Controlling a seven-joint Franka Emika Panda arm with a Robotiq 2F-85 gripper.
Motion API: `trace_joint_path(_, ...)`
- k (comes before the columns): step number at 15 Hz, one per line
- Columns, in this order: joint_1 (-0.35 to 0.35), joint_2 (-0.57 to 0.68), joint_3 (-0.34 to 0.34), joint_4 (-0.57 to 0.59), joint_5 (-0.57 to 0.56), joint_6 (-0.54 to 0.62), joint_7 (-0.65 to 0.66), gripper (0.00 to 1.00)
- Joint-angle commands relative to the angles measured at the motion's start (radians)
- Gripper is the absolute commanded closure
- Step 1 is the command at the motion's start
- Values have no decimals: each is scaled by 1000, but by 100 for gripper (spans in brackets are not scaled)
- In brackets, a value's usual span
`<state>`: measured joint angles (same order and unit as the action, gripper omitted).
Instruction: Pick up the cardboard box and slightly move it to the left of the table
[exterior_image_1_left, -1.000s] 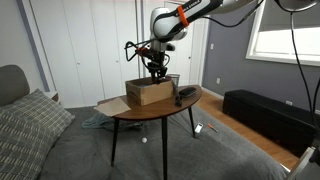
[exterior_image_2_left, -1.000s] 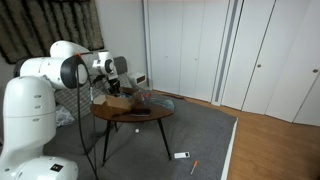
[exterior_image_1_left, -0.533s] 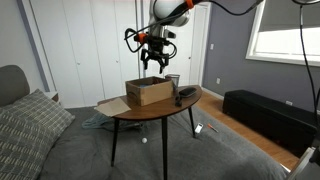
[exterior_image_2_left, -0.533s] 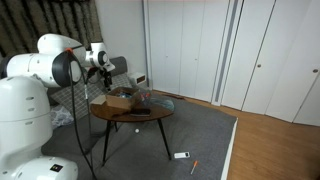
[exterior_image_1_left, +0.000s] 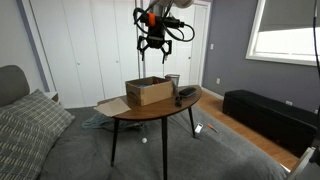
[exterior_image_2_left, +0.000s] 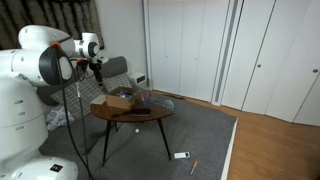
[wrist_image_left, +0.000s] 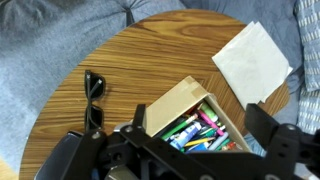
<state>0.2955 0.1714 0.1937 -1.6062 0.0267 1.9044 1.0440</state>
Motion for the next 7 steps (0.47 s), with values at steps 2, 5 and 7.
trace_joint_path(2, -20, -55, 16, -56, 64, -70, -266, 0)
trace_joint_path(5, -5, -20, 7, -18, 29, -76, -259, 0)
trace_joint_path(7, -5, -20, 7, -23, 29, -78, -287, 0)
